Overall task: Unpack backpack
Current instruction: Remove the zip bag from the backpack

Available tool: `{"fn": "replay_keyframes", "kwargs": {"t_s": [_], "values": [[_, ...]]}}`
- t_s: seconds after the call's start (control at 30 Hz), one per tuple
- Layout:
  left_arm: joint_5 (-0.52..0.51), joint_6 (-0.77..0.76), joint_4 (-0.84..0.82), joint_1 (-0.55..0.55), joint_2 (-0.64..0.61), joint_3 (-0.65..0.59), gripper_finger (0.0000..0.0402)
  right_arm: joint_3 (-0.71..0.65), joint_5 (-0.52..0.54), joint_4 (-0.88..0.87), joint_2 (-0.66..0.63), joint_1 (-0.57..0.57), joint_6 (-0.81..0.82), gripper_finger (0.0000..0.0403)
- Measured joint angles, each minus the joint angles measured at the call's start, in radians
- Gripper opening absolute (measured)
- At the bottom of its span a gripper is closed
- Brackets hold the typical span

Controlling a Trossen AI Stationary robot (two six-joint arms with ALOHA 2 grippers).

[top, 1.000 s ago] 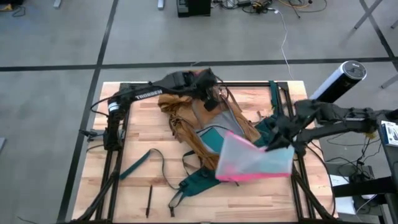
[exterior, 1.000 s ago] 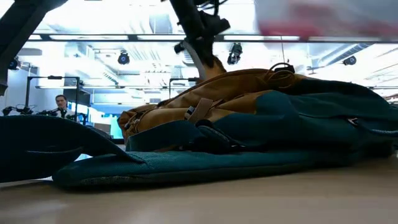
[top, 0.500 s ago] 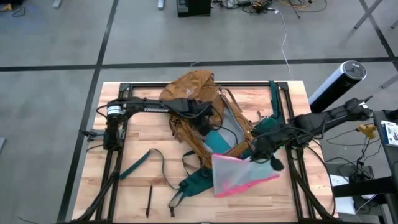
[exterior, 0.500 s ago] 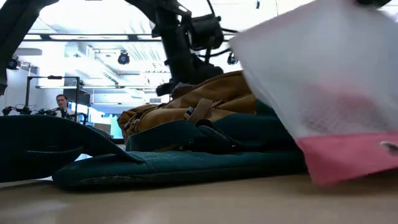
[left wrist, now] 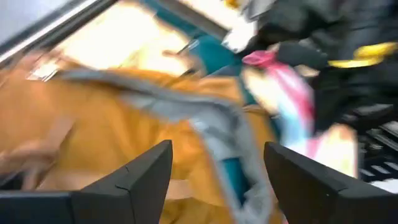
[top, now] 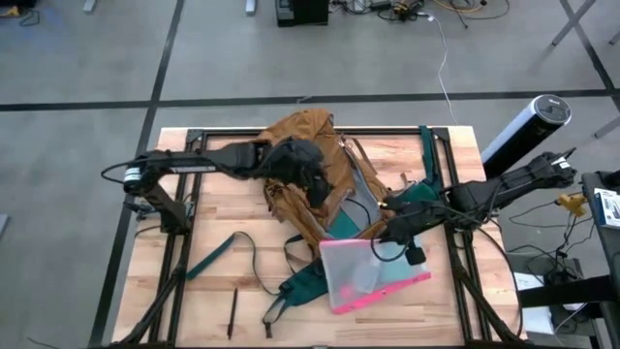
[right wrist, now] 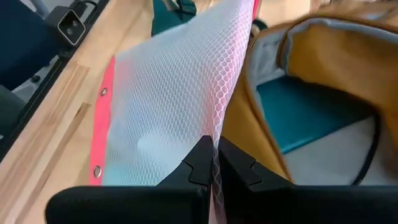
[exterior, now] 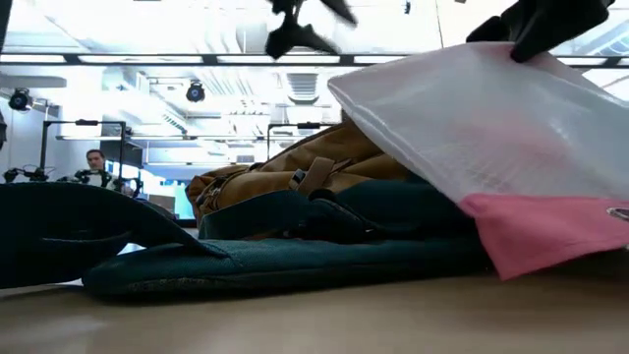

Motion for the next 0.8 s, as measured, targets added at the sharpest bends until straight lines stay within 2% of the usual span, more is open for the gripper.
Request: {"fn": "replay_keyframes", "kwargs": {"t_s": [0.1, 0.23, 0.4, 0.5, 0.67, 0.8], "values": [[-0.051, 0.042, 0.078, -0.069, 0.010, -0.001, 0.0240, 0.000, 0.063, 0.002, 0.007, 0.030, 0.021, 0.0000], [-0.055, 0.061, 0.169, -0.147, 0.068, -0.001, 0.0226, 0.003, 0.218, 0.039, 0.007, 0.088, -0.014, 0.0000], [-0.022, 0.058, 0.113, -0.184, 0.117, -0.005, 0.0208, 0.043, 0.429, 0.039, 0.015, 0.163, -0.025, 0.0000], [-0.019, 0.057, 0.075, -0.185, 0.120, -0.013, 0.0201, 0.073, 0.512, 0.025, 0.035, 0.212, -0.010, 0.0000], [0.013, 0.069, 0.085, -0.185, 0.120, -0.073, 0.0202, 0.091, 0.519, 0.021, 0.105, 0.249, 0.072, 0.0000], [0.191, 0.071, 0.204, -0.186, 0.131, -0.118, 0.0214, 0.092, 0.519, 0.006, 0.189, 0.264, 0.154, 0.0000]]}}
